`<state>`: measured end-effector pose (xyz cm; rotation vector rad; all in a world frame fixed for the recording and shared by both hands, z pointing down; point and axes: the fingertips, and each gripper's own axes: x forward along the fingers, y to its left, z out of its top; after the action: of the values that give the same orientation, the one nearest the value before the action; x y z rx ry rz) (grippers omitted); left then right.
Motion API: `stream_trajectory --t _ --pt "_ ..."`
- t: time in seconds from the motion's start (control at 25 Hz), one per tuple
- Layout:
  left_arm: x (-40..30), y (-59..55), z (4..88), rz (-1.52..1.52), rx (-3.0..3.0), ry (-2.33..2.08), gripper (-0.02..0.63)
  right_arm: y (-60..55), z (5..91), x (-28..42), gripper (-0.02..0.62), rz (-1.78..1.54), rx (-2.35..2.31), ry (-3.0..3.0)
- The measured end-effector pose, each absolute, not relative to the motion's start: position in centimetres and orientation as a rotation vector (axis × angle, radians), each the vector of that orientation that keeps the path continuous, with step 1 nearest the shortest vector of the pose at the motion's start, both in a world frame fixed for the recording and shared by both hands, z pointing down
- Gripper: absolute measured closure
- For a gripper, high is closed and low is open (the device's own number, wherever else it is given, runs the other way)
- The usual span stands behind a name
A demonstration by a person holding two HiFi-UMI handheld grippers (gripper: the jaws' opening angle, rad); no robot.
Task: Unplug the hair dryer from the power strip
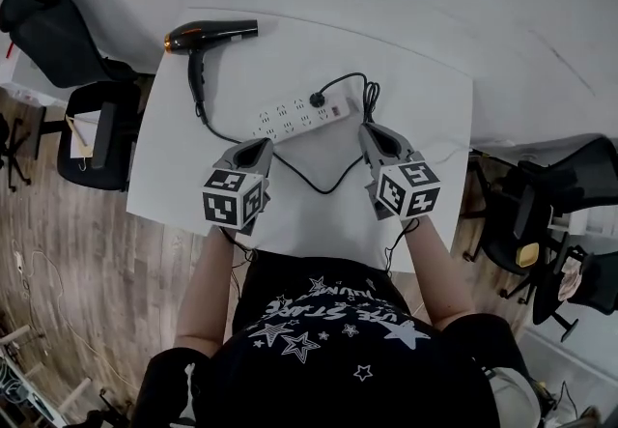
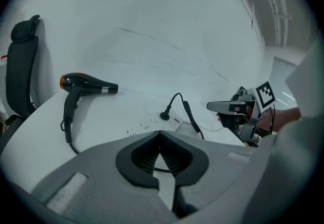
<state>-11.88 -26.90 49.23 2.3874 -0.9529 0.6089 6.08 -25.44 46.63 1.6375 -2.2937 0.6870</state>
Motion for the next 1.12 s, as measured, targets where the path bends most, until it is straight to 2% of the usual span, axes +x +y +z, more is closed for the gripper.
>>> stream_trajectory --t 0.56,1.12 --pt "-10.9 -29.9 52.3 0.670 2.354 -0.929 0.598 -27.1 48.2 5.8 0.586 0.709 1.595 -2.244" --pt "-10.2 -30.9 54.8 0.780 2.323 -0.933 0.598 -29.8 49.8 2.6 0.586 0.661 1.447 -2.246"
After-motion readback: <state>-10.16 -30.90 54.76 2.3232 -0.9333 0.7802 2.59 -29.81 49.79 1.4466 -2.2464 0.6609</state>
